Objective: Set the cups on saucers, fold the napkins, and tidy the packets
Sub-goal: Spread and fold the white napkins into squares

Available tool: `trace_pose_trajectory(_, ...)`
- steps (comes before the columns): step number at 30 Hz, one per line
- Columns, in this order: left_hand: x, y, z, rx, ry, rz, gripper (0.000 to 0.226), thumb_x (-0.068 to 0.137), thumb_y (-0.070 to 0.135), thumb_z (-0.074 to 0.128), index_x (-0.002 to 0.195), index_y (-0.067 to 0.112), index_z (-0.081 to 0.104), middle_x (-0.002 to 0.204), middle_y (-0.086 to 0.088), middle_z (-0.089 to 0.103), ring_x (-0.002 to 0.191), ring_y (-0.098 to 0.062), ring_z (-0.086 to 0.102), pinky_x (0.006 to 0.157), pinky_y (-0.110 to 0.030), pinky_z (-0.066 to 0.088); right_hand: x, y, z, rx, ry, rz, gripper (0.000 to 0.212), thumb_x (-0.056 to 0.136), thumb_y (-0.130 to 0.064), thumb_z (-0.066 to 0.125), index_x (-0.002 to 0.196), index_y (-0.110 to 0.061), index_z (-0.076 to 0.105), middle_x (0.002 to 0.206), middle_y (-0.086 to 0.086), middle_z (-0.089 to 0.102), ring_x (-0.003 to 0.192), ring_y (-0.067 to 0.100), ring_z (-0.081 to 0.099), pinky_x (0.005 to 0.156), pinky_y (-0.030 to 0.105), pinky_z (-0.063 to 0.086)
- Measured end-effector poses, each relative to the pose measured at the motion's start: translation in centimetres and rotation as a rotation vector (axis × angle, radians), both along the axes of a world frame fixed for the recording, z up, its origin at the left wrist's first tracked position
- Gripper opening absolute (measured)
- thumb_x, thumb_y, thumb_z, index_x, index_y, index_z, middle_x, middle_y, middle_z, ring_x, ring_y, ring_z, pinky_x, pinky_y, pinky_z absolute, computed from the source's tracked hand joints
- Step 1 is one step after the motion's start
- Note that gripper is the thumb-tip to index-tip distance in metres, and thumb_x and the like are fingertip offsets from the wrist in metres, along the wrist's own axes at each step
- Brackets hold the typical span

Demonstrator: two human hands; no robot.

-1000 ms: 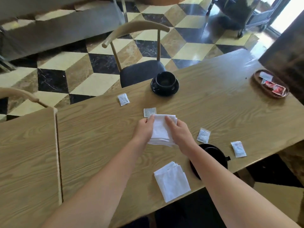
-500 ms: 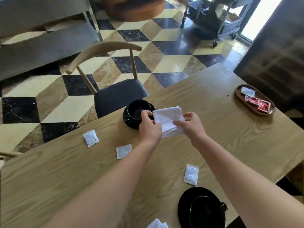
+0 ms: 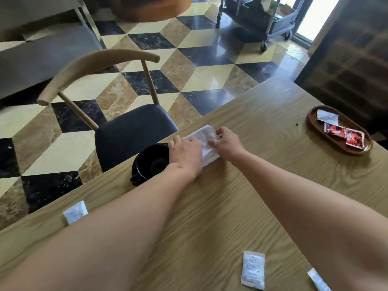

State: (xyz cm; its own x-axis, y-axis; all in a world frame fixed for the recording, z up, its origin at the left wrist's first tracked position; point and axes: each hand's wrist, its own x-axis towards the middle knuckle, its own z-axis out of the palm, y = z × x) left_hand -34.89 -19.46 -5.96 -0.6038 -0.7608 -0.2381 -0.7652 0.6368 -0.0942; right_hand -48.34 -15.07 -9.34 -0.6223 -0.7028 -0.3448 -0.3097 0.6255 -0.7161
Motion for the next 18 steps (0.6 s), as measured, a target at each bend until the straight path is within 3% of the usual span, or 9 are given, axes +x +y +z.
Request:
trace_pose_trajectory(4, -0.5, -0.4, 0.3, -0.126, -0.074, -0.136, 0.034, 0.094, 0.033, 0.056, 0.121, 0.015, 0.065, 0.128, -0.010, 0.055, 0.120, -0.029, 0.046, 0.098, -0.037, 0.038, 1.3, 0.5, -0.3, 0.002, 0.385, 0.127, 0.049, 0.092, -0.034, 0.068, 0.135, -0.014, 0.054, 0.133, 0.011, 0.055, 0.124, 0.032, 0.049, 0.096, 0.040, 0.045)
trace_pose_trajectory(7, -0.5, -0.7, -0.1, -0.084, -0.149, -0.205, 0.054, 0.101, 0.037, 0.046, 0.145, 0.006, 0.046, 0.148, -0.016, 0.044, 0.139, -0.032, 0.037, 0.111, -0.039, 0.035, 1.7, 2.4, -0.4, -0.052, 0.703, 0.392, 0.060, 0.100, -0.041, 0.054, 0.153, -0.020, 0.039, 0.161, 0.006, 0.036, 0.147, 0.028, 0.029, 0.111, 0.044, 0.034)
trace_pose_trajectory(9, -0.3, -0.6, -0.7, 0.022, -0.221, -0.207, 0.067, 0.106, 0.042, 0.032, 0.159, 0.002, 0.018, 0.166, -0.020, 0.017, 0.154, -0.035, 0.015, 0.122, -0.044, 0.021, 1.7, 3.5, -1.3, -0.014, 0.740, 0.590, 0.059, 0.104, -0.040, 0.043, 0.159, -0.025, 0.028, 0.168, 0.003, 0.020, 0.155, 0.022, 0.015, 0.121, 0.044, 0.023)
trace_pose_trajectory(11, -0.4, -0.6, -1.1, 0.109, -0.252, -0.191, 0.071, 0.107, 0.044, 0.022, 0.160, 0.002, 0.000, 0.169, -0.020, -0.001, 0.157, -0.034, 0.003, 0.125, -0.047, 0.012, 1.4, 4.0, -2.5, 0.076, 0.705, 0.672, 0.060, 0.106, -0.038, 0.035, 0.162, -0.029, 0.014, 0.170, -0.001, 0.006, 0.157, 0.018, 0.002, 0.125, 0.047, 0.012)
trace_pose_trajectory(18, -1.7, -1.4, -1.9, 0.254, -0.261, -0.119, 0.073, 0.107, 0.040, 0.028, 0.159, 0.005, -0.011, 0.168, -0.021, -0.010, 0.157, -0.034, -0.003, 0.127, -0.043, 0.004, 0.4, 3.4, -4.1, 0.147, 0.682, 0.704, 0.062, 0.105, -0.046, 0.013, 0.162, -0.026, 0.001, 0.170, -0.005, -0.007, 0.156, 0.011, -0.009, 0.125, 0.051, -0.001)
